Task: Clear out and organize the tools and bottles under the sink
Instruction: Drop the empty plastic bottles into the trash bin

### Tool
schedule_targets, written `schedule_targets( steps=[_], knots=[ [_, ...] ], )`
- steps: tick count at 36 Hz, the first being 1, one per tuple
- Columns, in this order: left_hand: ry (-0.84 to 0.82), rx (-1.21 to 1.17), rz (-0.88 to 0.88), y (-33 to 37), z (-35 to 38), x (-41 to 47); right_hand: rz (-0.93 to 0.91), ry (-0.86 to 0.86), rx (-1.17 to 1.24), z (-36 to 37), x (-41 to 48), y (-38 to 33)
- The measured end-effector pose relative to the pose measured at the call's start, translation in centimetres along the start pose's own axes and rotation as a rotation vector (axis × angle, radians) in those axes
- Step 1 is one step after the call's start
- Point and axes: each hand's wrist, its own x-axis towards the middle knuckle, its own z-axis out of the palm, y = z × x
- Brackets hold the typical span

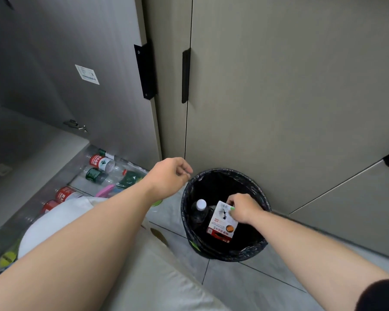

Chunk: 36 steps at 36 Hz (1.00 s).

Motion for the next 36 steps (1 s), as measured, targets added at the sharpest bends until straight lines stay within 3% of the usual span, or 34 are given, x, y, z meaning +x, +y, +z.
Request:
schedule_targets(
  steps=[9,15,20,24,29,36],
  knots=[
    [0.01,0.069,-0.057,-2.1,-0.7,0.3,0.118,-0.094,-0.067,5.5,1.6,0.6],
    [0.045,0.111,-0.083,-2.5,-1.0,0.6,0.096,0.136,0.003,3.8,2.1,-0.6],
    [0.053,0.135,-0.076,-1.9,-1.6,0.6,-0.194,0.504,0.221,-0.2,1.2,-4.4],
    [0.028,0.135,-0.122,-2.2,-5.5,0.9,-0.548,0.547,0.44,-3.8,-0.1,-10.7],
    [0.166,0.18,-0.2,-7.5,-13.1,-0.2,-0.794,0.438,0.473,-6.2,-0.5,-20.0],
    [0.183,0.32,-0.384,-18.8,-20.3,-5.3,-0.784,0.012,0.218,-3.8,3.0,-30.8]
  ],
)
